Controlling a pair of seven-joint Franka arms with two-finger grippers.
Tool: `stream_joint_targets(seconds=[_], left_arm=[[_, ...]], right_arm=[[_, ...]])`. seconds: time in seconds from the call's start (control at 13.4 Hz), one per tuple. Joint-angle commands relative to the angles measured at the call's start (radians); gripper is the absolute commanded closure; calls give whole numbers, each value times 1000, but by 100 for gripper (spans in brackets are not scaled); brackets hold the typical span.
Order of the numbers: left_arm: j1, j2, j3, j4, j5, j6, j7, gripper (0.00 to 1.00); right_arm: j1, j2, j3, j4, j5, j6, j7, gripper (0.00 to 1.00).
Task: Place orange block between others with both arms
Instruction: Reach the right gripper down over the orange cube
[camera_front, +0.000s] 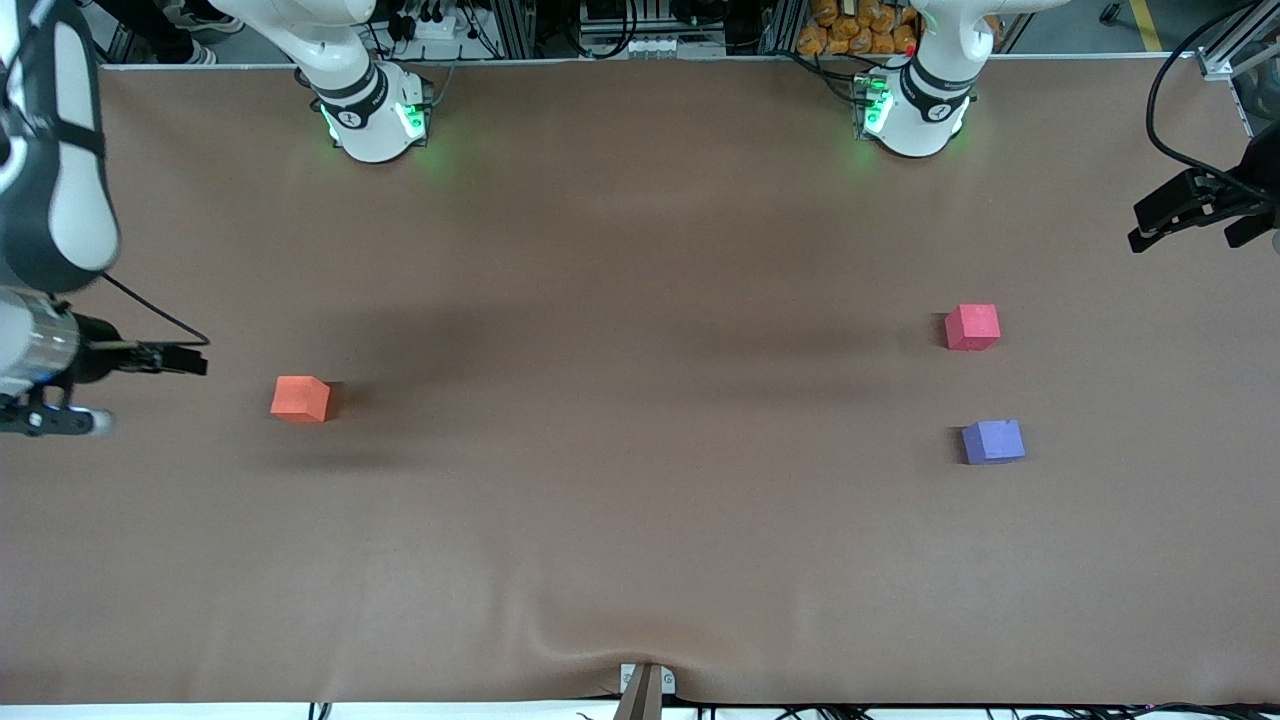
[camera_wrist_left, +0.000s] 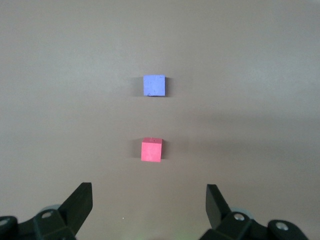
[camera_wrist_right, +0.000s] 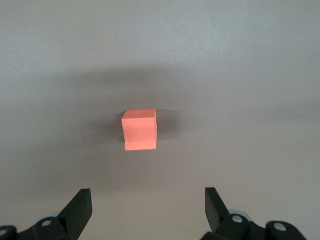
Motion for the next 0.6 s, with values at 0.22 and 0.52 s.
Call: stream_joint_targets(seconds=[0.22, 0.52], left_arm=[[10, 28, -4, 15, -15, 23, 18, 0], [7, 30, -6, 17, -14, 26, 18, 0]], right_arm=[[-9, 34, 17, -221, -13, 287, -13, 0], [3, 129, 20, -223, -13, 399, -11, 0]])
